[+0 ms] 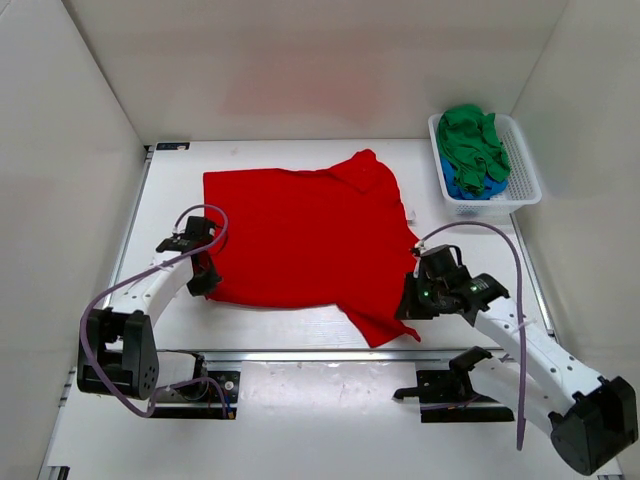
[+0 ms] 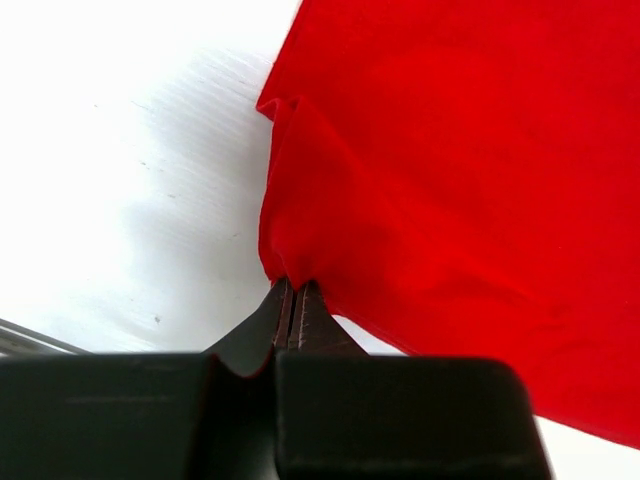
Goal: Fold and stack the t-shirts
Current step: Fold the flattened tshirt in 1/3 of the way
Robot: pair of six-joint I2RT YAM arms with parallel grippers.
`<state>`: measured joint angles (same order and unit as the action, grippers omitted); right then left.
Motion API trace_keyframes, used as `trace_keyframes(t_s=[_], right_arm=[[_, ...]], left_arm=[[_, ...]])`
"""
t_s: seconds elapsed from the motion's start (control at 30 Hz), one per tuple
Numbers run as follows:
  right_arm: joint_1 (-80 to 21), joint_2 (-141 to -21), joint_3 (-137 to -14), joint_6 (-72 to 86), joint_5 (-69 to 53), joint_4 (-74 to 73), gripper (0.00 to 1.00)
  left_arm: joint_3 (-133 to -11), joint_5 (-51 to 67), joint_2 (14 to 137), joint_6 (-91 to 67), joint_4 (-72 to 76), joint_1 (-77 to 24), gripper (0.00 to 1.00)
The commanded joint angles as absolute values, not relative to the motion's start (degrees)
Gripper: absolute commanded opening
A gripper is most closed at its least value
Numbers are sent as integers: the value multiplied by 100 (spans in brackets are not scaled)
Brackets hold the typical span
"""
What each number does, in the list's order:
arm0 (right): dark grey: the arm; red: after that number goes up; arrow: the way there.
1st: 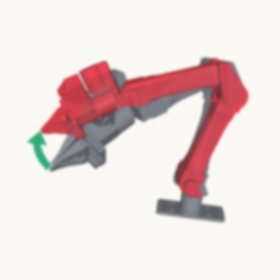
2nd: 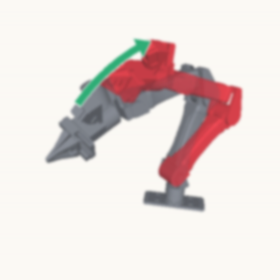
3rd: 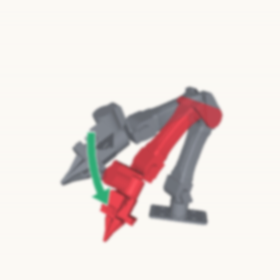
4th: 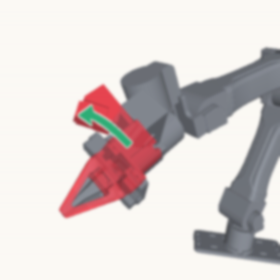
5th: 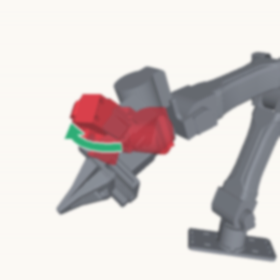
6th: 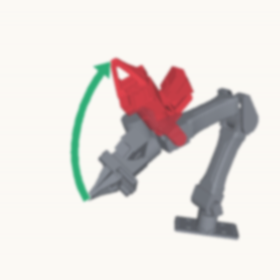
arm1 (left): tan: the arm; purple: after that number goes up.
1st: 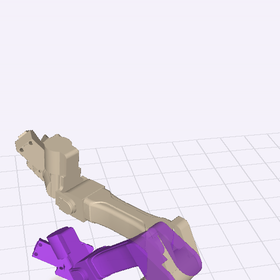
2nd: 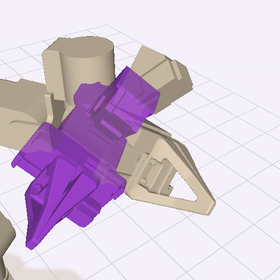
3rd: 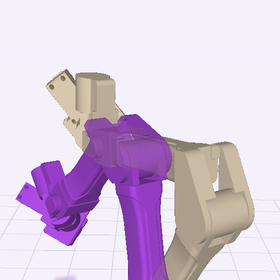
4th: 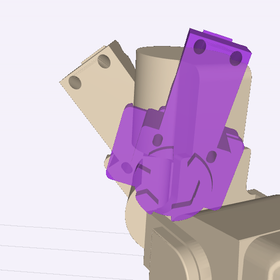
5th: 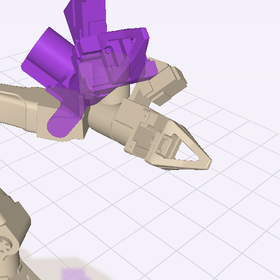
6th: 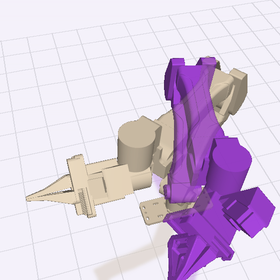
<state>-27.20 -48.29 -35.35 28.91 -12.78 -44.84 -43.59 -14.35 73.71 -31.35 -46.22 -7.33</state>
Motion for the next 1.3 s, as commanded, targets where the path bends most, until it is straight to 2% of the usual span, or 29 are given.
trace_keyframes(t_s=[0.0,0.37,0.67,1.0,1.27], right_arm=[[-2891,-5105,-3551,2813,-1512,-3947,0],[-2127,-6178,-4964,1856,-1441,-3445,0],[-1960,-7645,-6046,1345,-1301,-3182,0],[-1732,-8709,-7171,1063,-1292,-3138,0],[-1608,-9457,-8111,923,-1310,-3260,0]], left_arm=[[-4359,-1494,7277,-3024,-4561,-607,0],[-5114,-1459,7400,-2971,-4632,-387,0],[-5493,-1424,7954,-2988,-4500,-176,0],[-5475,-1459,8420,-2971,-4201,-44,0],[-5941,-1398,8850,-2988,-4201,0,0]])
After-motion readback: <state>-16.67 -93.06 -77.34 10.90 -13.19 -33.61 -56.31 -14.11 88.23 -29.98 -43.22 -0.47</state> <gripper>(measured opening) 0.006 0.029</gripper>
